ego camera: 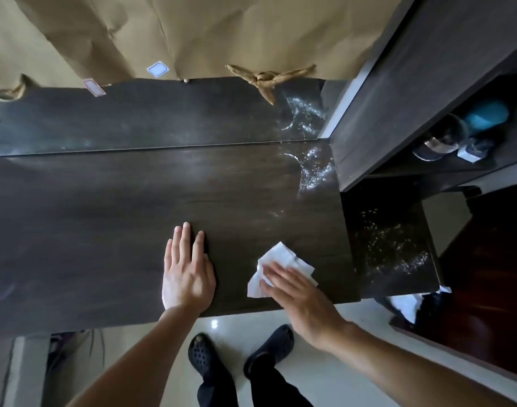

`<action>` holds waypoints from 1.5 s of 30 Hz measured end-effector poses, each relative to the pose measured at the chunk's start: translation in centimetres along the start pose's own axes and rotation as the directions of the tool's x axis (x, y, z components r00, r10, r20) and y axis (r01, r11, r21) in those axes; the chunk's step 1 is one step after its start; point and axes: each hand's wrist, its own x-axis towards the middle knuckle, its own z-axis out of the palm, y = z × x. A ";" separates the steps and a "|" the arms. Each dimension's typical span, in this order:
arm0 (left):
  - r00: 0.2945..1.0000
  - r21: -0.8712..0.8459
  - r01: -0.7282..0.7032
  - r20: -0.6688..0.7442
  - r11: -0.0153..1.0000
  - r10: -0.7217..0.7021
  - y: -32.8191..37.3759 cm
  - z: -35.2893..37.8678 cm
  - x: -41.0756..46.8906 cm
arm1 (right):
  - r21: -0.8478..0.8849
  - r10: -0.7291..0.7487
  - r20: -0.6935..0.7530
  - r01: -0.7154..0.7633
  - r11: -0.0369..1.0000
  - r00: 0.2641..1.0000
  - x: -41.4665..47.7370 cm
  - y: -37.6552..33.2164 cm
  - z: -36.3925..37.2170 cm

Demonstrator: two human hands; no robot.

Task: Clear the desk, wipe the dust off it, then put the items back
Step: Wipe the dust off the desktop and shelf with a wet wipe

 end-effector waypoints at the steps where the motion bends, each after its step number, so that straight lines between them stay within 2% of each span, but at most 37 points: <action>1: 1.000 -0.003 0.000 0.001 1.000 0.000 0.0 0.0 -0.1 | 0.001 -0.035 0.011 0.035 0.999 0.999 0.2 1.4 -0.6; 3: 1.000 0.001 -0.004 -0.008 1.000 0.004 -0.1 0.1 0.0 | -0.004 0.030 -0.042 -0.030 1.000 0.999 3.0 5.2 -1.8; 5: 1.000 0.002 -0.004 -0.010 1.000 0.004 -0.1 0.1 0.0 | -0.009 0.202 -0.121 -0.205 0.979 0.972 7.5 8.8 -3.1; 8: 1.000 0.010 0.000 -0.005 1.000 0.000 -0.2 0.3 0.1 | 0.029 0.348 -0.180 -0.348 0.937 0.920 11.9 8.4 -2.8; 10: 1.000 0.000 0.000 0.000 1.000 0.000 -0.3 0.3 0.1 | 0.037 0.257 -0.141 -0.254 0.966 0.956 10.2 4.7 -1.2; 12: 1.000 -0.012 -0.006 -0.007 1.000 0.006 -0.3 0.2 0.1 | 0.041 0.070 -0.038 -0.068 0.997 0.997 5.5 0.8 0.2; 14: 1.000 -0.016 -0.010 0.001 1.000 0.010 -0.3 0.2 0.1 | 0.030 -0.067 0.026 0.066 0.997 0.997 2.2 0.5 -0.2; 15: 1.000 -0.017 -0.011 0.004 1.000 0.011 -0.3 0.2 0.0 | 0.027 -0.078 0.023 0.077 0.997 0.997 2.3 1.9 -0.8; 17: 1.000 -0.016 -0.015 0.002 1.000 0.015 -0.3 0.1 0.1 | 0.042 0.079 -0.054 -0.076 0.996 0.995 4.8 5.6 -2.2; 19: 1.000 -0.022 -0.013 0.004 1.000 0.013 -0.3 0.1 0.1 | 0.032 0.293 -0.150 -0.292 0.956 0.944 8.4 8.5 -3.2; 21: 1.000 -0.032 -0.014 -0.002 0.999 0.014 -0.4 0.1 0.1 | 0.033 0.402 -0.199 -0.404 0.914 0.893 10.7 7.4 -2.6; 23: 1.000 -0.050 -0.021 -0.008 0.999 0.020 -0.5 0.1 0.1 | 0.051 0.370 -0.195 -0.367 0.929 0.909 10.1 3.0 -0.6; 25: 1.000 -0.065 -0.025 -0.012 0.998 0.025 -0.7 0.1 0.2 | 0.055 0.228 -0.132 -0.222 0.973 0.965 6.7 -1.9 1.8; 28: 0.999 -0.064 -0.032 -0.007 0.997 0.031 -0.8 0.3 0.2 | 0.018 0.133 -0.061 -0.132 0.991 0.989 0.4 -4.5 2.9; 30: 1.000 -0.058 -0.028 0.005 0.998 0.028 -0.7 0.2 0.2 | -0.012 0.173 -0.071 -0.174 0.985 0.982 -2.5 -2.8 1.8; 32: 1.000 -0.053 -0.022 0.020 0.998 0.023 -0.6 0.0 0.3 | -0.032 0.274 -0.095 -0.278 0.960 0.957 -4.1 -0.2 0.1; 35: 0.998 -0.023 -0.044 0.046 0.999 0.045 -0.5 -0.3 0.6 | 0.001 0.509 -0.172 -0.516 0.856 0.844 -3.3 3.5 -2.1; 37: 0.993 -0.005 -0.095 0.069 0.995 0.095 -0.5 -0.5 1.5 | -0.028 0.601 -0.204 -0.618 0.786 0.773 -0.6 4.1 -2.6; 41: 0.982 -0.006 -0.165 0.095 0.986 0.164 -1.0 -0.9 5.6 | -0.154 0.436 -0.135 -0.453 0.878 0.890 4.2 3.1 -1.6; 43: 0.981 -0.004 -0.176 0.078 0.984 0.176 -1.6 -0.8 7.2 | -0.188 0.437 -0.164 -0.463 0.866 0.884 6.3 5.2 -2.4; 45: 0.977 0.019 -0.208 0.053 0.978 0.206 -2.2 -0.4 7.7 | -0.227 0.512 -0.228 -0.557 0.799 0.828 9.3 8.2 -3.5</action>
